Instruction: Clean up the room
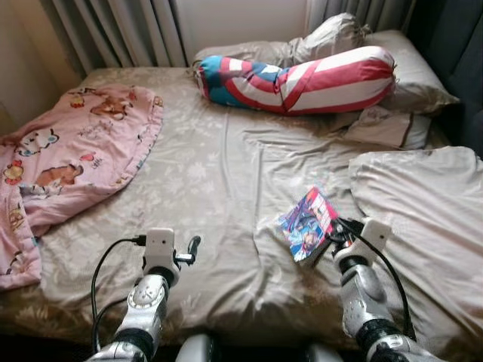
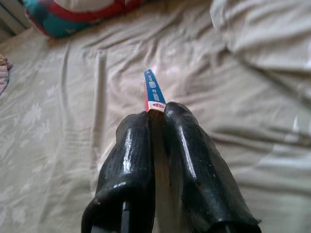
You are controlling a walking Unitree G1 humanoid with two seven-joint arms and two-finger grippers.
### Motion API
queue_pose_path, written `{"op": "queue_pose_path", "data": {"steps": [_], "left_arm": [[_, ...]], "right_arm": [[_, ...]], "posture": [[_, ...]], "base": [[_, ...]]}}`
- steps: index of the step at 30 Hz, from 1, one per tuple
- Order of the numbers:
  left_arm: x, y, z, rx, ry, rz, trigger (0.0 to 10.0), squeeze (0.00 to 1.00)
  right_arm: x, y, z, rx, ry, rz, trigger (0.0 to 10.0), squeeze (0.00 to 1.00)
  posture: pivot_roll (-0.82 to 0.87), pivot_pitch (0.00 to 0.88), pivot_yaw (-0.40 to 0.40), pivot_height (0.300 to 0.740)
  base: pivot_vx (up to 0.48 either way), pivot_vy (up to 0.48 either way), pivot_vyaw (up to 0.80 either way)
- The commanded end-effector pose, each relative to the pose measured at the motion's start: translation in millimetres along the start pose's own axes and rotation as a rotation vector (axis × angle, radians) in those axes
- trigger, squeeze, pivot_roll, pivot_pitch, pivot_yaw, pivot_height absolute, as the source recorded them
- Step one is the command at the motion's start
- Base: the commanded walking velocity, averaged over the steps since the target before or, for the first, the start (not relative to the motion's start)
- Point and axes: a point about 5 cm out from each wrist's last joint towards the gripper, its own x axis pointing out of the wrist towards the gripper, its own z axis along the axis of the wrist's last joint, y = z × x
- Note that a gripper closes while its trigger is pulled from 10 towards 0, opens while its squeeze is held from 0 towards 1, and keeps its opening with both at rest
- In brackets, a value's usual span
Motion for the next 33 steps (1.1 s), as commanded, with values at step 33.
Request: {"op": "queue_pose_path", "data": {"steps": [33], "left_arm": [[-43.1, 8.5, -16, 0.079, 0.015, -0.081, 10.0, 0.00]], "right_arm": [[-6.4, -66.5, 22, 0.381, -0.096, -0.332, 10.0, 0.00]], "posture": [[0.04, 0.279, 0.146, 0.646]], "base": [[0.000, 0.000, 0.00]]}}
